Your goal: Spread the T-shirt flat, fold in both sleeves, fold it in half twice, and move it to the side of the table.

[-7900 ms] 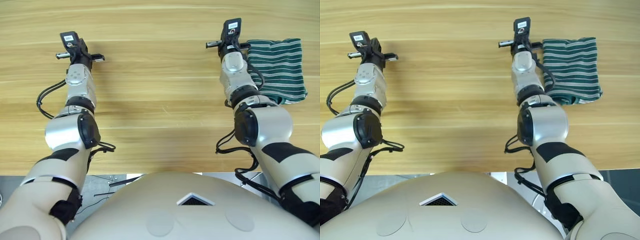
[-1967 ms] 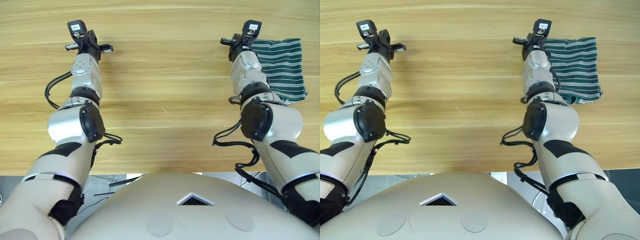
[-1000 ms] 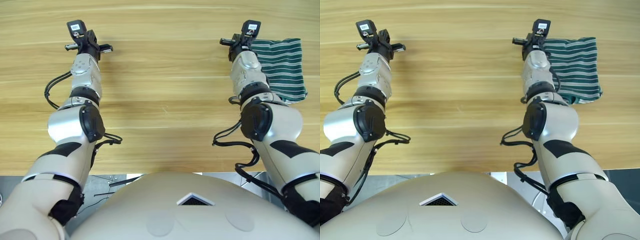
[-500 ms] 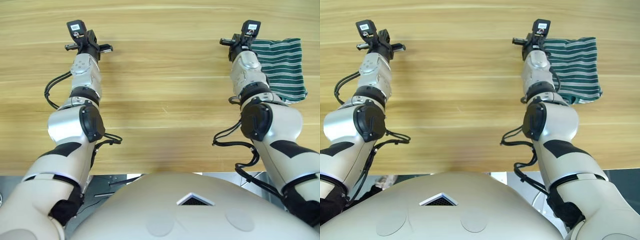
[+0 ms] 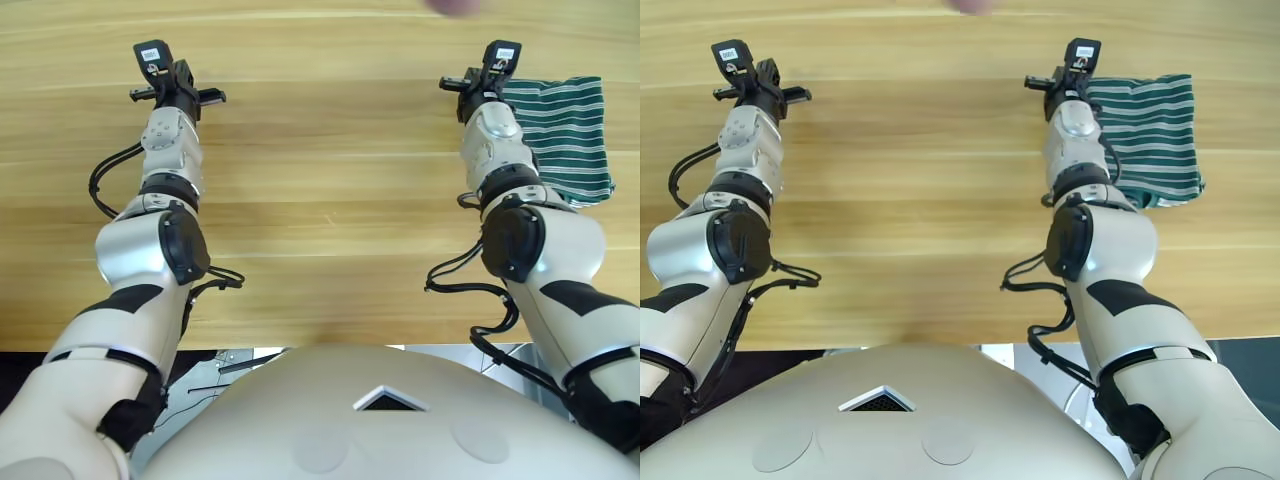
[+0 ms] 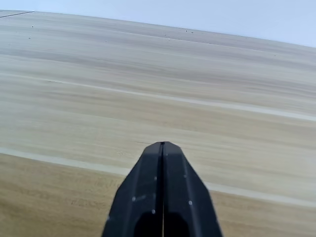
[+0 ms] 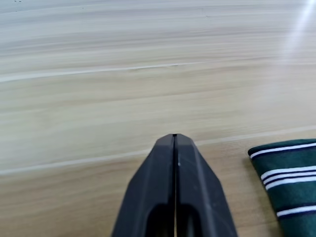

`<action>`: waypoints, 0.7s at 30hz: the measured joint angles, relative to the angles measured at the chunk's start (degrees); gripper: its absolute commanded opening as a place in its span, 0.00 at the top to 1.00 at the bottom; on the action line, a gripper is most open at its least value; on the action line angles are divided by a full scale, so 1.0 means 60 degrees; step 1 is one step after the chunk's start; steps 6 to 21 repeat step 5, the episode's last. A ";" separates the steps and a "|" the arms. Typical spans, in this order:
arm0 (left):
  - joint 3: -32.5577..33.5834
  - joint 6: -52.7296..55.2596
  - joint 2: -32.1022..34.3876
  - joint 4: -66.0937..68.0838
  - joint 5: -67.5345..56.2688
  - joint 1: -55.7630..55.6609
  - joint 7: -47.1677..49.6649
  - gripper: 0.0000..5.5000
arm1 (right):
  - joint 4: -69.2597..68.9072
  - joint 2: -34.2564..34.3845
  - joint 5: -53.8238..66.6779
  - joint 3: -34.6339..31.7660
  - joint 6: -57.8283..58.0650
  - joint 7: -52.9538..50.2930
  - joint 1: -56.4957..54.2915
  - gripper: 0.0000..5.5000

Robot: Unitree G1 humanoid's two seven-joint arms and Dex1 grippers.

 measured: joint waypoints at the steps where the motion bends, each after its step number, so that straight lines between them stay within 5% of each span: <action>1: 0.0000 0.0000 0.0000 0.0000 0.0000 0.0000 0.0000 1.00 | 0.0000 0.0000 0.0000 0.0000 0.0000 -0.0001 0.0000 1.00; 21: 0.0000 0.0000 0.0000 0.0000 0.0000 0.0000 0.0001 1.00 | 0.0000 0.0000 -0.0001 0.0001 0.0000 -0.0005 0.0000 1.00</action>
